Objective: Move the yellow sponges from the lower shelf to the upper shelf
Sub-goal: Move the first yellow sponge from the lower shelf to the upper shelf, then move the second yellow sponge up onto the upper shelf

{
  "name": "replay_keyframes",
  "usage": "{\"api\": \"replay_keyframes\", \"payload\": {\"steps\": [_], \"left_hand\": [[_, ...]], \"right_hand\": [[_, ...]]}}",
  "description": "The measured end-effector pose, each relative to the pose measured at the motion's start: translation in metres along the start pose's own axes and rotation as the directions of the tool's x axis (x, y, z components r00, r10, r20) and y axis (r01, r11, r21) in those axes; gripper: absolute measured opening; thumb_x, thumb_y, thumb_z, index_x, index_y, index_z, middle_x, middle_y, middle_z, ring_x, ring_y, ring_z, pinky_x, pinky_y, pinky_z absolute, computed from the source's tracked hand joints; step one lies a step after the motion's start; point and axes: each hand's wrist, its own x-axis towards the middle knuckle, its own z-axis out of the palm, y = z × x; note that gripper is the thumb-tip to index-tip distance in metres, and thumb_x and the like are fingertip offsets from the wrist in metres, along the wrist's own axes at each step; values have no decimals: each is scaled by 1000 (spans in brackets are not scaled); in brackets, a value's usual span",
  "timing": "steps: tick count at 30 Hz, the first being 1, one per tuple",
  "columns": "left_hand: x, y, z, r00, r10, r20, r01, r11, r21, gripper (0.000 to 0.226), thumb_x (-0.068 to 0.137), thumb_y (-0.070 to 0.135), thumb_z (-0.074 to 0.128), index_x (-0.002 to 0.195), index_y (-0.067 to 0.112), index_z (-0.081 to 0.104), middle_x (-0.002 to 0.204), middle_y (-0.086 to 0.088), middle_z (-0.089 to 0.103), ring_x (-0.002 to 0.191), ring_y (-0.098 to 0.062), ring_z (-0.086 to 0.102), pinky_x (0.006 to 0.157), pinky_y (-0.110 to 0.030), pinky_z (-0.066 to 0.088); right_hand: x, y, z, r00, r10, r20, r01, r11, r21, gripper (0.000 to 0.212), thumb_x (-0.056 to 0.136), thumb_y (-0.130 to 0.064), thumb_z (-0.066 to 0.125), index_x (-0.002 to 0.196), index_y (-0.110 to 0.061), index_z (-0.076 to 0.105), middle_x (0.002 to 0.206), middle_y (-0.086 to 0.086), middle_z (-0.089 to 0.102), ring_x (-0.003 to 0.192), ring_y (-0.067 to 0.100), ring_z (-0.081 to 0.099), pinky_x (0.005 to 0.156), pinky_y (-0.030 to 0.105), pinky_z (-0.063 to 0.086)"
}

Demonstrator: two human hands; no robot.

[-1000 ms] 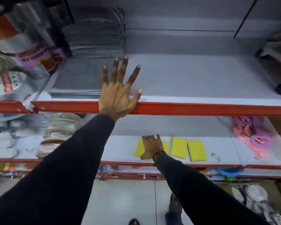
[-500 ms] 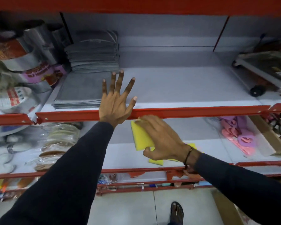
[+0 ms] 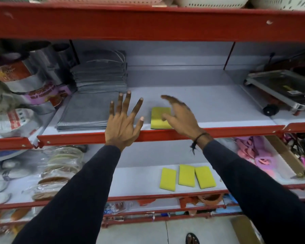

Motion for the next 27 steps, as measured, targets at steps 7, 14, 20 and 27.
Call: {"api": "replay_keyframes", "payload": {"steps": [7, 14, 20, 27], "left_hand": [[1, -1, 9, 1000, -5, -25, 6, 999, 34, 71, 104, 63, 14, 169, 35, -1, 179, -11, -7, 165, -37, -6, 132, -63, 6], [2, -1, 6, 1000, -10, 4, 10, 1000, 25, 73, 102, 67, 2, 168, 37, -2, 179, -11, -8, 165, -37, -7, 131, -65, 3], [3, 0, 3, 1000, -23, 18, 23, 999, 25, 75, 100, 69, 0, 168, 37, -2, 179, -11, -8, 165, -37, -7, 131, -65, 4], [2, 0, 2, 999, -27, 32, 26, 999, 40, 77, 99, 70, -3, 168, 36, -5, 179, -11, -11, 165, -37, -10, 131, -65, 4]], "right_hand": [[-136, 72, 111, 981, 58, -184, -65, 997, -37, 17, 82, -31, 70, 83, -16, 63, 76, 1, 63, 77, 25, 60, 74, 43, 52], [-143, 111, 207, 739, 555, 382, -360, 805, -471, 84, 88, -66, 57, 153, -21, 31, 150, 17, 45, 137, 40, 44, 110, 51, 40], [-127, 67, 214, 856, 205, 475, 5, 914, -405, 71, 76, -39, 70, 139, -23, 42, 134, 12, 52, 121, 38, 52, 100, 48, 43], [-119, 10, 94, 875, -458, -155, 468, 883, 34, 57, 64, -35, 70, 115, -15, 57, 119, 10, 63, 105, 31, 60, 88, 39, 45]]}}
